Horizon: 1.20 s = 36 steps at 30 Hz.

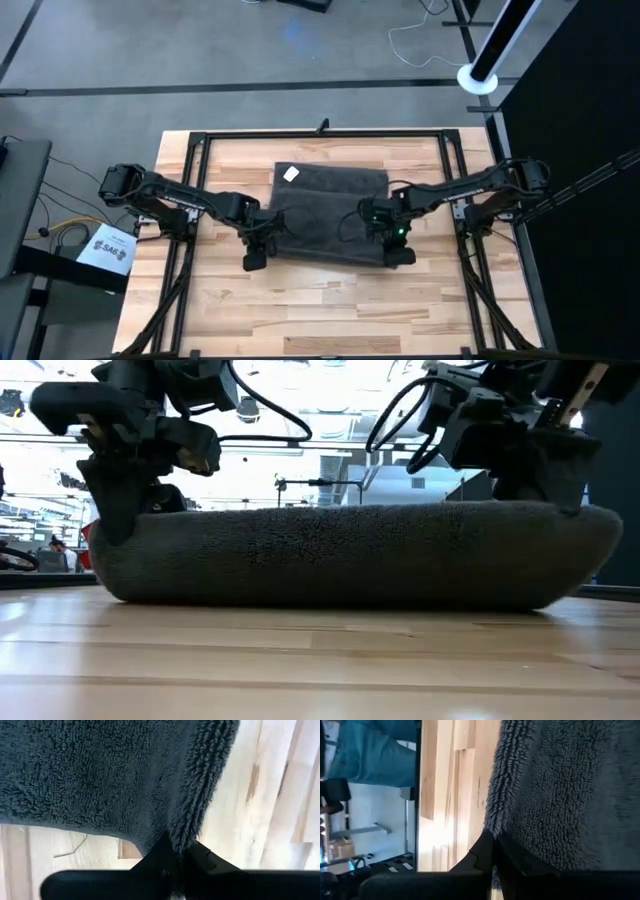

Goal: Roll towel
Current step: Roll the black towel

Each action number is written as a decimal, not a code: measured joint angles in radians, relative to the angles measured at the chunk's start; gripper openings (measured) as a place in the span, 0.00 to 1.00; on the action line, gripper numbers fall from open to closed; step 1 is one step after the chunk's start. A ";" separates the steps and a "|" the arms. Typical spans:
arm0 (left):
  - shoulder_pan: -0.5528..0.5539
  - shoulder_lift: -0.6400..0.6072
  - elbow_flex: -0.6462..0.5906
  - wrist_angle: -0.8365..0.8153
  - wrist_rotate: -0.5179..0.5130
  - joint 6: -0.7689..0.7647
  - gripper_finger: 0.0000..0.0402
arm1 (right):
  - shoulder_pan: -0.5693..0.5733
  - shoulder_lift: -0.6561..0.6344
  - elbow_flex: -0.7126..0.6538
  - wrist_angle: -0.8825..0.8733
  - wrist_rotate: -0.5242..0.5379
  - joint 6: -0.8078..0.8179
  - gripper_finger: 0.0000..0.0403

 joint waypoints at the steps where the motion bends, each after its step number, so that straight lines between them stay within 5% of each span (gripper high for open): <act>1: -0.003 0.000 0.000 0.004 -0.023 0.000 0.00 | 0.011 0.000 0.000 0.001 0.023 -0.015 0.00; 12: -0.008 0.000 -0.002 0.032 -0.082 0.050 0.01 | 0.168 0.000 -0.002 0.069 0.247 0.019 0.04; 26: -0.008 0.000 -0.002 0.053 -0.087 0.097 0.00 | 0.377 -0.013 0.021 0.197 0.289 0.349 0.45; 30: -0.008 0.000 -0.002 0.069 -0.087 0.097 0.00 | 0.403 -0.013 0.022 0.235 0.424 0.308 0.48; 36: -0.008 0.000 -0.002 0.073 -0.085 0.096 0.00 | 0.471 -0.010 0.091 0.041 0.716 0.293 0.51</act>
